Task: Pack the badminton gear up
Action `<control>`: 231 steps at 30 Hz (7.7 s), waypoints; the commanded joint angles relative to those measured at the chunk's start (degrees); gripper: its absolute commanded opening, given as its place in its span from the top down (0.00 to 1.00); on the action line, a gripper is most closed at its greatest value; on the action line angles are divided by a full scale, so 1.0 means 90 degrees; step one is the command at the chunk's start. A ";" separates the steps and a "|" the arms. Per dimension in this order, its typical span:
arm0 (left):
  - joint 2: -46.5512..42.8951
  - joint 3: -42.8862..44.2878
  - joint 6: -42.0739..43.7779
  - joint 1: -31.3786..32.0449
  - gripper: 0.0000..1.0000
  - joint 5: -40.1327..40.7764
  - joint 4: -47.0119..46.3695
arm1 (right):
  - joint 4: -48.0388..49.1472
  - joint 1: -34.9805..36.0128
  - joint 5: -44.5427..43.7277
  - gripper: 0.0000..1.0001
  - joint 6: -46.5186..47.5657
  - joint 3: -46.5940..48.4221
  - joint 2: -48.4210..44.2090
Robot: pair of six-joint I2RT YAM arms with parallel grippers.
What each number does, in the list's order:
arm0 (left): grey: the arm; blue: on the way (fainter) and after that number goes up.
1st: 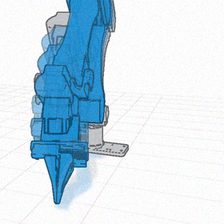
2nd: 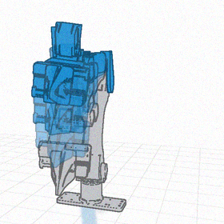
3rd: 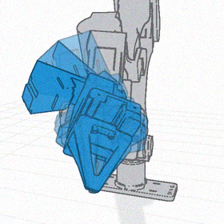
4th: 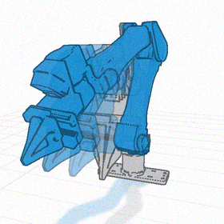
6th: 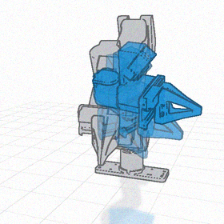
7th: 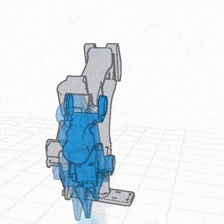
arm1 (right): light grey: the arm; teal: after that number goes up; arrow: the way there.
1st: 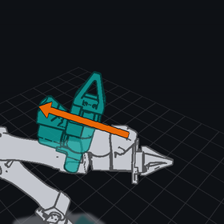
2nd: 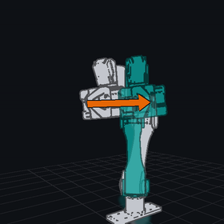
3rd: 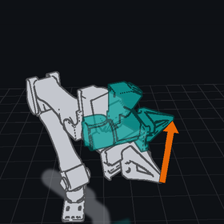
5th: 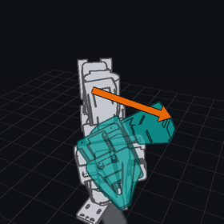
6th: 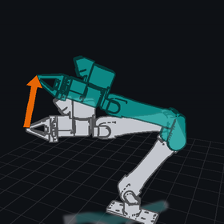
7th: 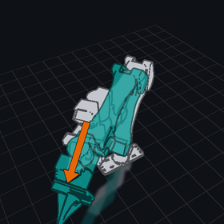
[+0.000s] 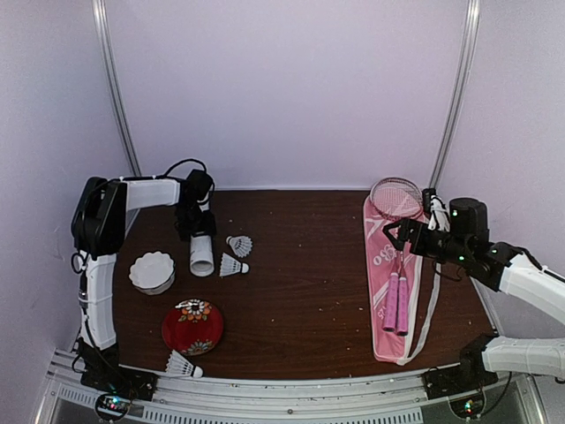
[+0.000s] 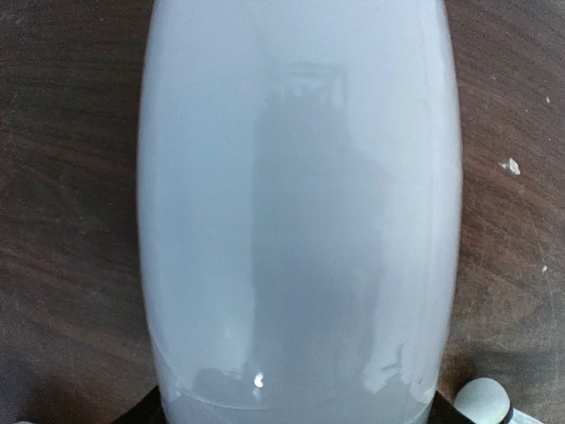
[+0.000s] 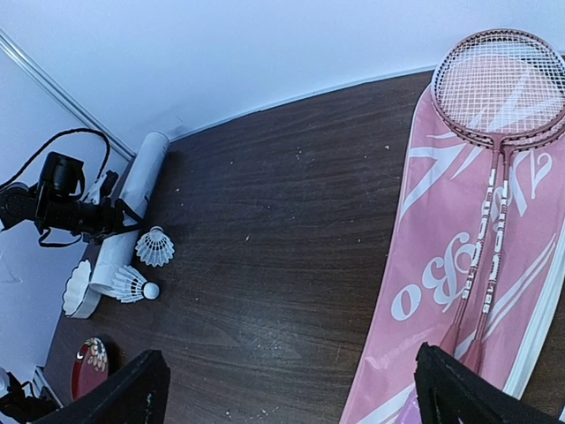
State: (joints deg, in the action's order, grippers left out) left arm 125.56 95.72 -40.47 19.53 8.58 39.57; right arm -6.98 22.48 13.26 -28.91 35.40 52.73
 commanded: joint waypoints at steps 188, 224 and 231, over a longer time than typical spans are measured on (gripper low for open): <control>-0.3557 -0.3668 0.4726 0.3934 1.00 -0.1367 -0.3511 | -0.3611 0.5061 -0.5018 0.53 0.4789 0.2084 0.1361; -0.6012 -0.5195 0.0162 0.3751 0.37 -0.0779 -0.0615 | -0.3199 0.5068 -0.4474 0.52 0.4618 0.1727 0.0587; -0.7335 -0.5903 -0.1872 0.3757 0.33 -0.0795 0.1025 | -0.3184 0.5075 -0.4443 0.52 0.4635 0.1701 0.0589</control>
State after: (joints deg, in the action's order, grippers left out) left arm 64.86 46.96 -43.55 53.41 1.32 39.13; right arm -37.47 68.38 -26.76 13.10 51.24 58.92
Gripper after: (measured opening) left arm 0.664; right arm 0.647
